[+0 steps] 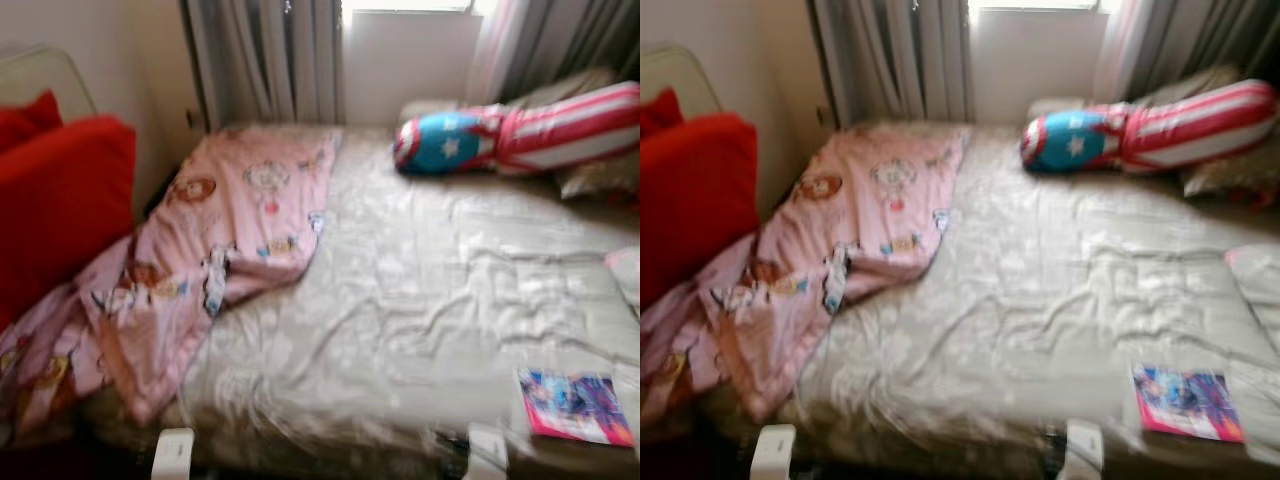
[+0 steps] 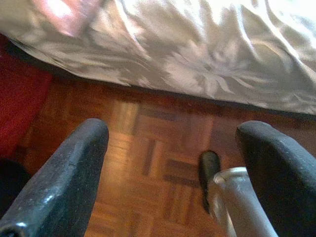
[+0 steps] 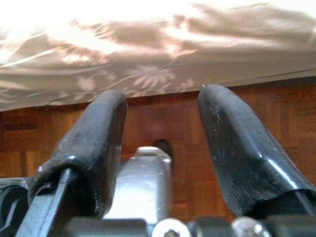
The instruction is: Clean up the room
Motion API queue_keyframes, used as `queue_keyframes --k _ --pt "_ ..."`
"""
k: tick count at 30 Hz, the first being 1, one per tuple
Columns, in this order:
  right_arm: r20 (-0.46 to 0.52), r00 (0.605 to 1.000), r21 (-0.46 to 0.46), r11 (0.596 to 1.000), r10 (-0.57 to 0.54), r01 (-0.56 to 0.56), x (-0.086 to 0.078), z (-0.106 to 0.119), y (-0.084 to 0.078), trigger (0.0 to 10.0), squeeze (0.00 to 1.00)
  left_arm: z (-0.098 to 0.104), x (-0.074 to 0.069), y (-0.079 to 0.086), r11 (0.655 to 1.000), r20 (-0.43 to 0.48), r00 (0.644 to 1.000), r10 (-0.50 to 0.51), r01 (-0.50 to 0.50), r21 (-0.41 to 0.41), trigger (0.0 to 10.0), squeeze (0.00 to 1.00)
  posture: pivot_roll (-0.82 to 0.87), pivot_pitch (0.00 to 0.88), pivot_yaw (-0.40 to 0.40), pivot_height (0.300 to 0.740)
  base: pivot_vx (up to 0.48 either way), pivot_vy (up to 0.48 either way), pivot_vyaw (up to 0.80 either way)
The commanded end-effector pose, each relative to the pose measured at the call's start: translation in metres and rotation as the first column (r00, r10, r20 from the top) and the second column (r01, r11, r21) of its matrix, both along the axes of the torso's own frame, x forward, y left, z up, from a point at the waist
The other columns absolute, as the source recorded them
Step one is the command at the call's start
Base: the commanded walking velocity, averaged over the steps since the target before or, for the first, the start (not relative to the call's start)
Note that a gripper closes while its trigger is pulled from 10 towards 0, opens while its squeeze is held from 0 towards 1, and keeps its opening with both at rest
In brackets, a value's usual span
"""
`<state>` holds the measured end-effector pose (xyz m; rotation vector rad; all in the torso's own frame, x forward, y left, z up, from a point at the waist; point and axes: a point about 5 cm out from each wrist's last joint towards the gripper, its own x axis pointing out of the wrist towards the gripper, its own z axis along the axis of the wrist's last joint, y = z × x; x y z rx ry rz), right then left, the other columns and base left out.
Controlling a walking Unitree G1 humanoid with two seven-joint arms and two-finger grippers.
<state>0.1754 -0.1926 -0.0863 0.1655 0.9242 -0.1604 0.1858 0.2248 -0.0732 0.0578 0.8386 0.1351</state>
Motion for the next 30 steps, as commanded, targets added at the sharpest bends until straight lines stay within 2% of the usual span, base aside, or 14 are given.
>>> queue_keyframes --k 1,4,12,30 --pt "-0.013 1.000 -0.027 1.000 -0.004 0.003 -0.0045 -0.0005 -0.0098 10.0 0.00 -0.0018 -0.0007 -0.0054 1.000 -0.011 1.000 -0.014 0.014 -0.008 10.0 0.00 -0.11 0.000 0.021 0.740 0.000 0.442 0.00" --pt "-0.008 1.000 -0.029 1.000 0.001 -0.002 -0.0042 -0.0003 -0.0097 10.0 0.00 -0.0019 -0.0008 -0.0055 1.000 -0.011 1.000 -0.014 0.014 -0.009 10.0 0.00 -0.11 0.000 0.021 0.740 0.000 0.442 0.18" --pt "-0.005 1.000 -0.021 1.000 -0.001 0.001 -0.0044 -0.0005 -0.0090 10.0 0.00 -0.0019 -0.0011 -0.0049 1.000 -0.012 1.000 -0.012 0.012 -0.008 10.0 0.00 -0.11 0.000 0.021 0.740 0.000 0.440 0.70" --pt "-0.004 1.000 -0.012 1.000 -0.015 0.015 -0.0039 -0.0004 -0.0085 10.0 0.00 -0.0012 -0.0001 -0.0040 1.000 -0.007 1.000 -0.002 0.002 -0.009 10.0 0.00 -0.10 0.000 0.014 0.740 0.000 0.409 0.00"
